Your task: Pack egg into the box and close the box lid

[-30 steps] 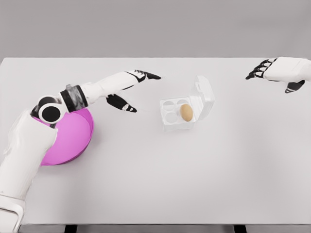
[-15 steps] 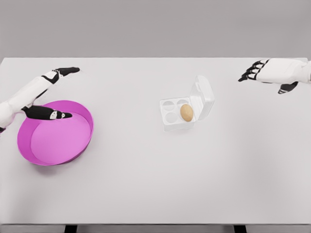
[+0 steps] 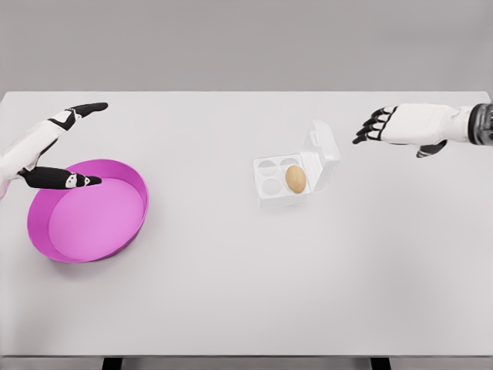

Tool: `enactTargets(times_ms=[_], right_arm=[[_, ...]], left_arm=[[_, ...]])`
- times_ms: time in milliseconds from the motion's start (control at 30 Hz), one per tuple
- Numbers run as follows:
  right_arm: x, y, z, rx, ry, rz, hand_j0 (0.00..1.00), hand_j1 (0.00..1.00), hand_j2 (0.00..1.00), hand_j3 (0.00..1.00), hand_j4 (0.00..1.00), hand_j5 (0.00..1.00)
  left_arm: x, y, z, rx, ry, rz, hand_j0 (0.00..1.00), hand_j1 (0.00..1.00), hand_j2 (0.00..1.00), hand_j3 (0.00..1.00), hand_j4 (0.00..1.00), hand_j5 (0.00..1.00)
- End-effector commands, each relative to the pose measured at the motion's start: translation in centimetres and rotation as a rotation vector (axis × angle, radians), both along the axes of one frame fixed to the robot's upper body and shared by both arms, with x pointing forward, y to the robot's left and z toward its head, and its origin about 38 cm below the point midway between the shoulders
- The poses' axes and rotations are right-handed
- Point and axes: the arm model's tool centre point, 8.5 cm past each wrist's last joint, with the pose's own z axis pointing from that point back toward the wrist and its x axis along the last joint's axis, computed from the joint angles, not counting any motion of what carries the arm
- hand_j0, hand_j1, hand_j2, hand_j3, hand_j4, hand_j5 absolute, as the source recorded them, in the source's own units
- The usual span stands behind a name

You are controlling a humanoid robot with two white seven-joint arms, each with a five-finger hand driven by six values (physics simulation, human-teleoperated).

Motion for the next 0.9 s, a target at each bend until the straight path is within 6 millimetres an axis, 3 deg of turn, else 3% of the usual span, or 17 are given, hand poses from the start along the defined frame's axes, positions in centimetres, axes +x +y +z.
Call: enactTargets(times_ms=[0, 867], right_arm=[[-0.2, 0.7, 0.1, 0.011, 0.001, 0.019, 1.00, 1.00, 1.00, 1.00, 1.00, 1.00], [-0.5, 3.6, 0.4, 0.027, -0.001, 0.095, 1.00, 1.00, 1.00, 1.00, 1.00, 1.00]], left_arm=[[0.0, 0.2, 0.0, -0.006, 0.004, 0.004, 1.00, 1.00, 1.00, 1.00, 1.00, 1.00], [0.0, 0.1, -0.1, -0.005, 0.006, 0.004, 1.00, 1.00, 1.00, 1.00, 1.00, 1.00]])
